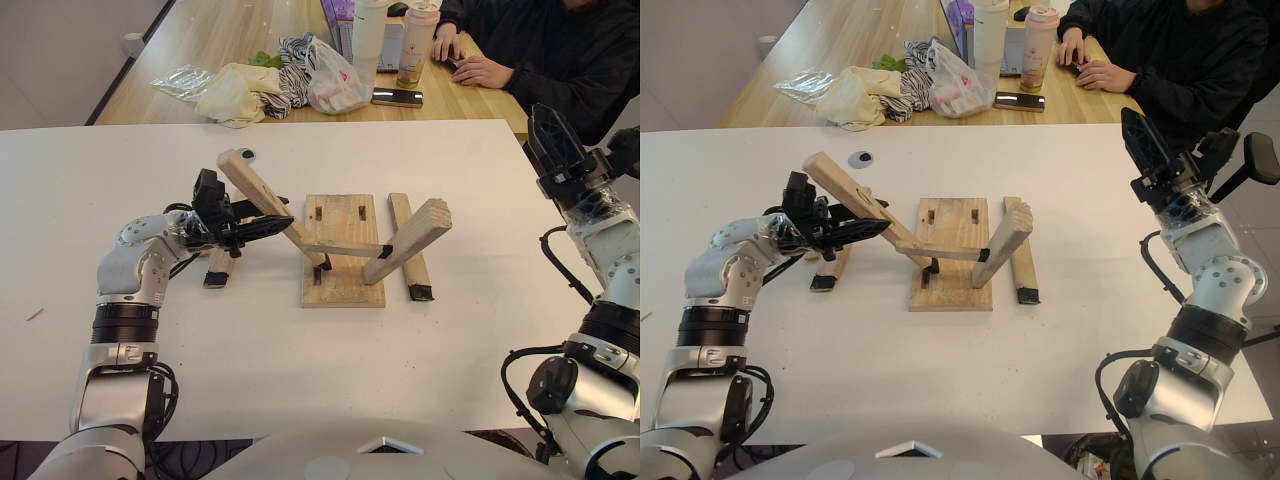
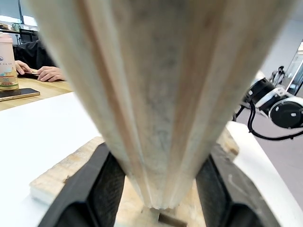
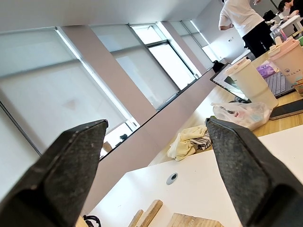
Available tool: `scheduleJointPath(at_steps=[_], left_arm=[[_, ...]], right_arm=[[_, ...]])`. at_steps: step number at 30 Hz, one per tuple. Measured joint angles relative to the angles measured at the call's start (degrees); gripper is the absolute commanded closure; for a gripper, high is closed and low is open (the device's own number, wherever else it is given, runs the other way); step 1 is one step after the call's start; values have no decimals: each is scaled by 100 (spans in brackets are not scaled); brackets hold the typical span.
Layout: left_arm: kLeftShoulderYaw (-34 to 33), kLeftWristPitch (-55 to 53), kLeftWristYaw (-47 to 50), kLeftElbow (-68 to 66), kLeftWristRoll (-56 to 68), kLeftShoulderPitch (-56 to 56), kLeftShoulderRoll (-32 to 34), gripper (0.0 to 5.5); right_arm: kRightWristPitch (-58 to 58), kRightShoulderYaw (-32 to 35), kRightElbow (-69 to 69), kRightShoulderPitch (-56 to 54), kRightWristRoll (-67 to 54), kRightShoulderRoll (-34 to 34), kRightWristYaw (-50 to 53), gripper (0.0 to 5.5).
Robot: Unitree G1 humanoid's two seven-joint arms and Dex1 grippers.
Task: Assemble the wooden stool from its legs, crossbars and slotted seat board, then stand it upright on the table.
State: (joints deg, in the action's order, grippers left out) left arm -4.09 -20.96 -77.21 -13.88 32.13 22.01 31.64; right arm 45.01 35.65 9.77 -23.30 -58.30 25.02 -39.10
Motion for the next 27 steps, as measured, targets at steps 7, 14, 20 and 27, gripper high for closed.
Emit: scheduleJointPath(at_steps=[7, 14, 20, 27], left_arm=[[51, -104, -411, -30, -39, 29, 301, 350], [219, 117, -665, -37, -180, 29, 430, 350], [401, 749, -897, -51, -361, 43, 533, 350], [526, 901, -899, 127, -442, 93, 584, 350]], right_arm=[[-493, -219, -62, 327, 240, -227, 131, 171], [-864, -387, -89, 492, 274, -418, 190, 171], [-991, -485, -194, 646, 343, -432, 282, 171], [-1103, -647, -206, 696, 432, -434, 311, 171]])
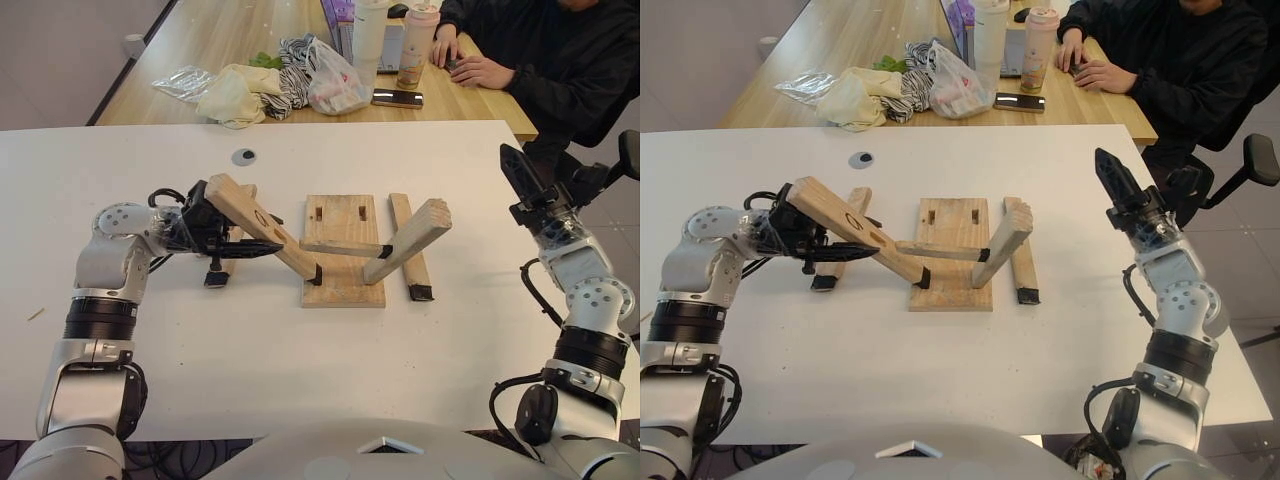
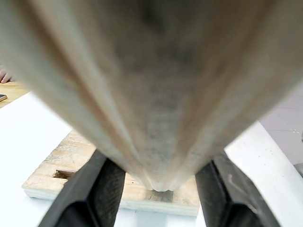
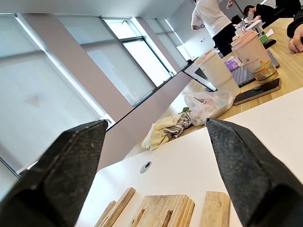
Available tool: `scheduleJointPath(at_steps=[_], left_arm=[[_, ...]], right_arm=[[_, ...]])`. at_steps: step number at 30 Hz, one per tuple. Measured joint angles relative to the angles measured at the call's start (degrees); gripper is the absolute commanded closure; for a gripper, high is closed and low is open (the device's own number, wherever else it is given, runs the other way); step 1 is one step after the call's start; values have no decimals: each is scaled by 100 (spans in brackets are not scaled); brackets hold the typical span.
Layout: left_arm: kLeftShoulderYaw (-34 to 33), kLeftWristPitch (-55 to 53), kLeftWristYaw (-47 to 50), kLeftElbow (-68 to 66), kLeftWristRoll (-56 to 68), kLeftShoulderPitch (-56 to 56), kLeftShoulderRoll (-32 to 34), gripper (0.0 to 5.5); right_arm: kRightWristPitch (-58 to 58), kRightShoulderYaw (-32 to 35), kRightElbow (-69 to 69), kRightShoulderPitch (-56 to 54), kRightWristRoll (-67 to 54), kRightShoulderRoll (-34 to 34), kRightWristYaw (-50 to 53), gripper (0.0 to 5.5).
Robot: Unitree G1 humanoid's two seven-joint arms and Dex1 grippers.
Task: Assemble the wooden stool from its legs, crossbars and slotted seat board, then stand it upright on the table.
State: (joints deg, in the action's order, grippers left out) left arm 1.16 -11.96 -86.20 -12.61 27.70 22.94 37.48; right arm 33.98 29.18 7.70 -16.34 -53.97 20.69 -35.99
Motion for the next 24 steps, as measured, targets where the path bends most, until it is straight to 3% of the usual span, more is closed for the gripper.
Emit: scheduleJointPath(at_steps=[24], left_arm=[[101, -317, 490, 1332, -93, -103, 78, 350]], right_arm=[[0, -48, -135, 188, -3, -2, 153, 171]])
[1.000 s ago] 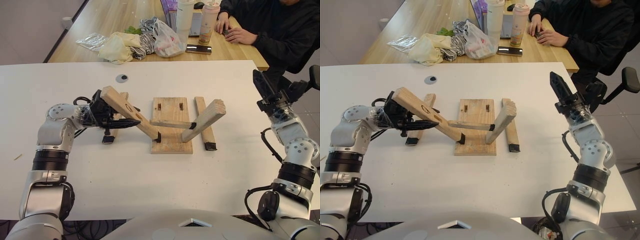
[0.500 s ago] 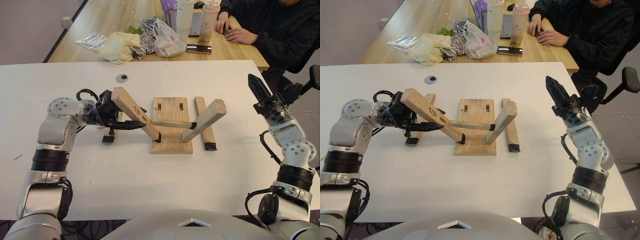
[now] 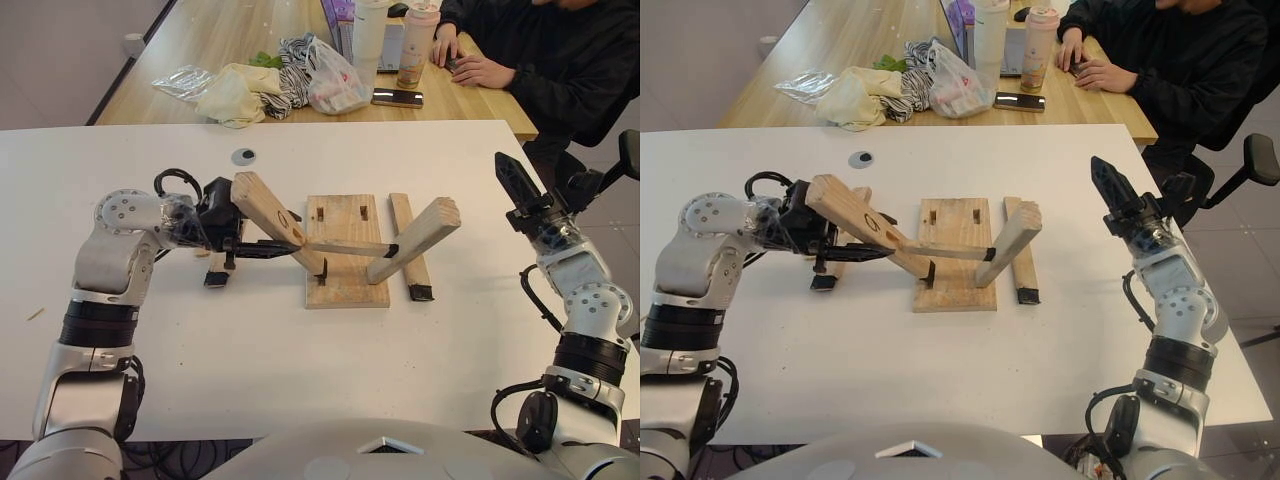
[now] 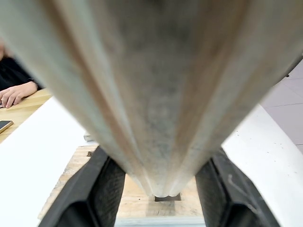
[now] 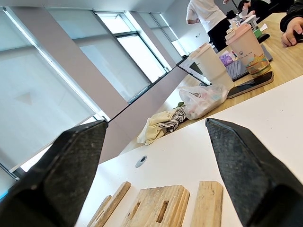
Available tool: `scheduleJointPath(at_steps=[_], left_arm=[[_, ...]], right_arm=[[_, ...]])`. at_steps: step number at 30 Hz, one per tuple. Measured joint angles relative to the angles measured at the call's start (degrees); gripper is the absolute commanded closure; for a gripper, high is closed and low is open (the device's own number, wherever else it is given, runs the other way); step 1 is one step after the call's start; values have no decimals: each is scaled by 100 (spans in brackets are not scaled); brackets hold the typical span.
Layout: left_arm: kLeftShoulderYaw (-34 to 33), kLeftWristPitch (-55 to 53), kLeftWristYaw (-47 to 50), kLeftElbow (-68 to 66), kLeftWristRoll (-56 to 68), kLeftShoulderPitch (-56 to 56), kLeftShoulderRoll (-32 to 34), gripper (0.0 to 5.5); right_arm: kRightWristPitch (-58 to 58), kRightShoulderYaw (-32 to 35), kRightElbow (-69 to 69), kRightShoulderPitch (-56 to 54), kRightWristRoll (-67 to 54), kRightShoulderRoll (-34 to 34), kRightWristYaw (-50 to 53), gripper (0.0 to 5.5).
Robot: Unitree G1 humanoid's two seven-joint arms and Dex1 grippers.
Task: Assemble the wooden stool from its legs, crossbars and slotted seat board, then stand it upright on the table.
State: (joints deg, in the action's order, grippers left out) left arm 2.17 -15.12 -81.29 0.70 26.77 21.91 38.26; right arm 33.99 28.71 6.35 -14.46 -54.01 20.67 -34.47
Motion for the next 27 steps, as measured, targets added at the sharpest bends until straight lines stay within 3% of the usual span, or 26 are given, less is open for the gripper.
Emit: scheduleJointPath(at_steps=[17, 27], left_arm=[[337, 545, 127, -181, -71, -144, 126, 350], [547, -212, 526, 446, -61, -50, 405, 350]], right_arm=[[-5, -15, 106, -1, 64, 4, 95, 171], [-12, -36, 164, -2, 83, 5, 94, 171]])
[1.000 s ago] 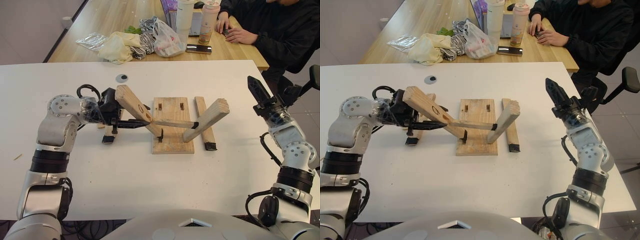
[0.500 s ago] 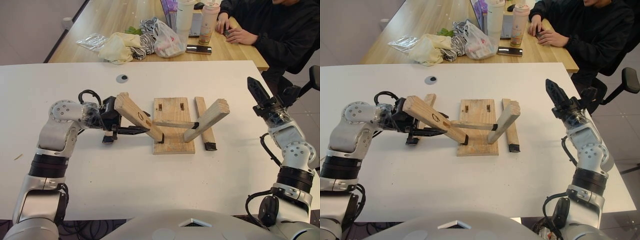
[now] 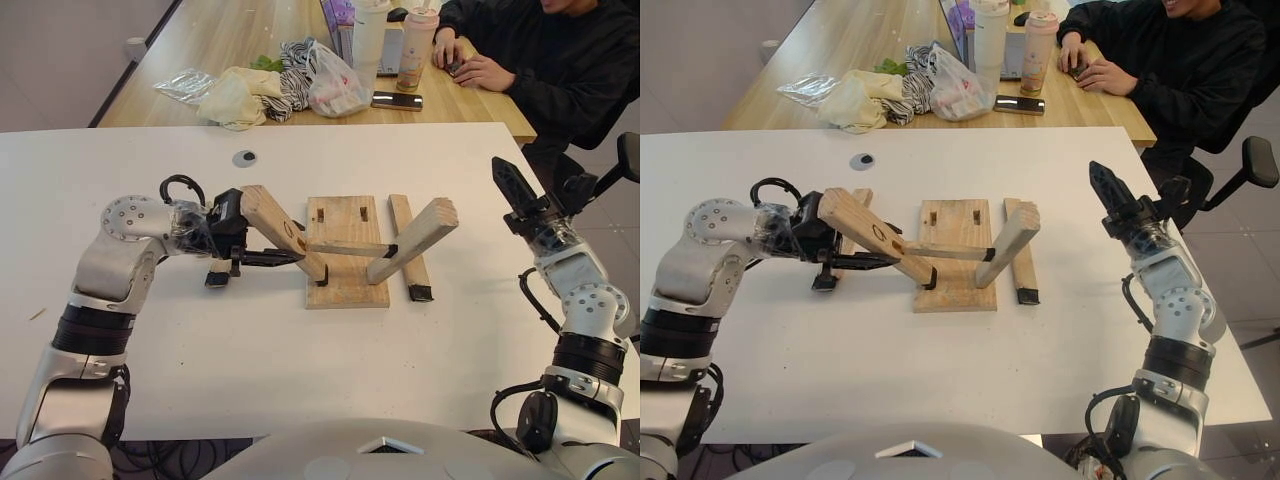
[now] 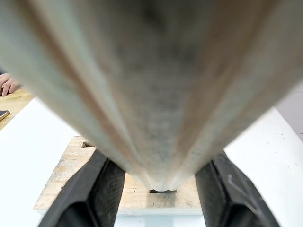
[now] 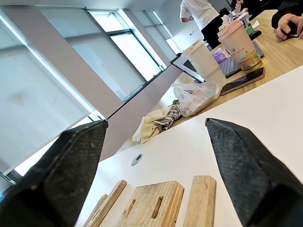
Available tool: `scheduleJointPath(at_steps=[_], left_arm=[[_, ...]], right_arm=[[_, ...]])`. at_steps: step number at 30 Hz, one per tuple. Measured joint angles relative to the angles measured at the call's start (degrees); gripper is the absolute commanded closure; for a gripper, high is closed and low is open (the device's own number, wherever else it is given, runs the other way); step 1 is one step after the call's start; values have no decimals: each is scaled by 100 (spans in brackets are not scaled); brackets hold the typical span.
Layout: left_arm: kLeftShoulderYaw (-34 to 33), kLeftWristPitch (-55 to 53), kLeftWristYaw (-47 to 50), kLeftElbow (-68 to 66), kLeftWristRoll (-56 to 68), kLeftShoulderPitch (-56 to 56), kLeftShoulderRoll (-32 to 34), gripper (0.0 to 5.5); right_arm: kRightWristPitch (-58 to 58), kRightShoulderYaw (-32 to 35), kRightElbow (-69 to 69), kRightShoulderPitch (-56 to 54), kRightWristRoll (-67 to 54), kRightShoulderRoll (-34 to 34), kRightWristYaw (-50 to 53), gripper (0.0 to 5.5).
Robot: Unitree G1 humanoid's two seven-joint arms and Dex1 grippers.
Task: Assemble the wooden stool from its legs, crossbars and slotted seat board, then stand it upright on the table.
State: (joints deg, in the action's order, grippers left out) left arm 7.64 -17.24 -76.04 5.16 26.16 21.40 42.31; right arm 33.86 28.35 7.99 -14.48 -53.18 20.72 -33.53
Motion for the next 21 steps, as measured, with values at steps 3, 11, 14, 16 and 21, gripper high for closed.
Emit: scheduleJointPath(at_steps=[3, 11, 14, 16, 21], left_arm=[[10, -188, 15, 180, 6, 17, 130, 351], [175, -378, 70, 251, -28, -97, 288, 351], [183, -378, 122, 265, -28, -112, 288, 351], [191, -402, 166, 289, -26, -115, 288, 351], [287, -492, 372, 409, -22, -110, 254, 351]], right_arm=[[-4, -2, 16, 0, 16, 1, 0, 171], [-11, -24, 36, 2, 104, 1, 1, 171], [-10, -31, 49, 2, 127, 0, -1, 171], [-10, -40, 51, 2, 139, 1, -3, 171], [-130, -202, -128, 11, 429, 3, 167, 171]])
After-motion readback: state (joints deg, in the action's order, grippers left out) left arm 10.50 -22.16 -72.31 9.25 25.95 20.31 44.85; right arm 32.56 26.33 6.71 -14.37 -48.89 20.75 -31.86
